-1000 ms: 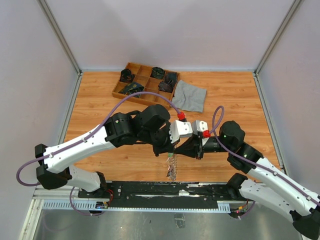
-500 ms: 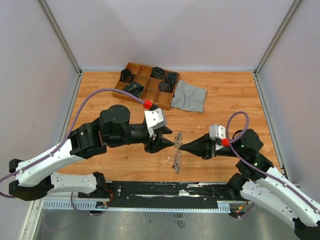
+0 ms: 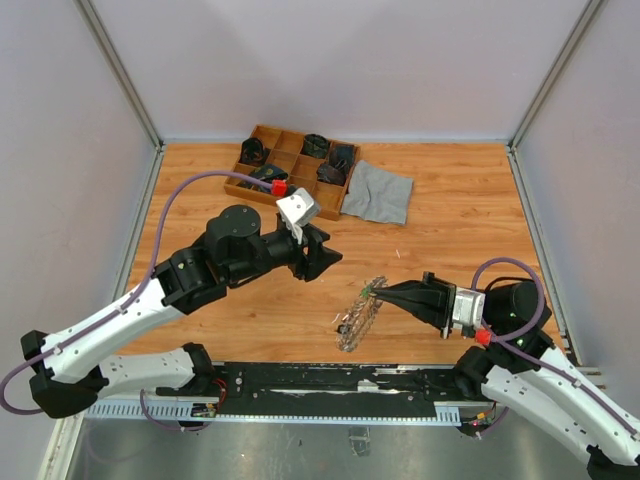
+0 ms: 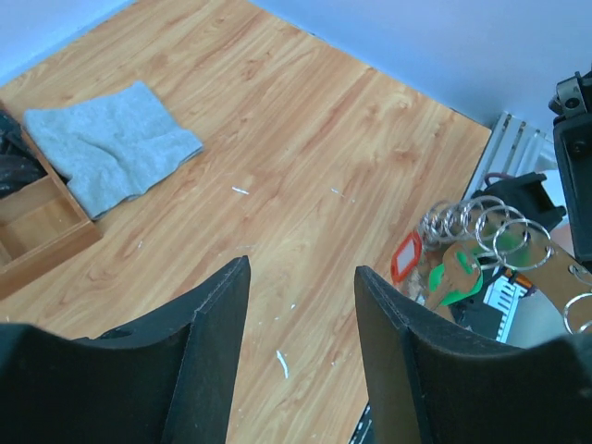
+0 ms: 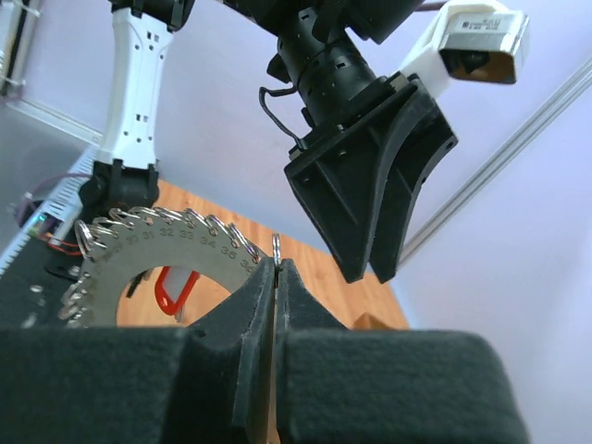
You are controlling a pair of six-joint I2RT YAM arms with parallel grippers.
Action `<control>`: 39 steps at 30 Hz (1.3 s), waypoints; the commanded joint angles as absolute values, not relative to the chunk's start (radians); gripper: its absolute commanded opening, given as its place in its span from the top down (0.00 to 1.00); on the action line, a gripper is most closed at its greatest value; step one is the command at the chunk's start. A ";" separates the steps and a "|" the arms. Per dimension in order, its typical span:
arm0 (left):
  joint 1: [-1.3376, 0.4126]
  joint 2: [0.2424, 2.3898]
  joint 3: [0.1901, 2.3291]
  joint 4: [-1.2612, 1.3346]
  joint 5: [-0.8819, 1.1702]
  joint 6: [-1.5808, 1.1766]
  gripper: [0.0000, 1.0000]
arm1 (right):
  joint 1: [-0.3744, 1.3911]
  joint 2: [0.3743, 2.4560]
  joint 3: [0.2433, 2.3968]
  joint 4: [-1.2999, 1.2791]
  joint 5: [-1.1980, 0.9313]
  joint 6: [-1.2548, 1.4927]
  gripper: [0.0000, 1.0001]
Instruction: Put the keys on the keyring
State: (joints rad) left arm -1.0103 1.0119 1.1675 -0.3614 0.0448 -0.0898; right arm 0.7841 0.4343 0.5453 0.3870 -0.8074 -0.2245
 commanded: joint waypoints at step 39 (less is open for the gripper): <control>-0.995 0.834 1.013 0.053 0.360 0.101 0.50 | 0.849 0.631 0.813 0.351 -0.868 -0.663 0.99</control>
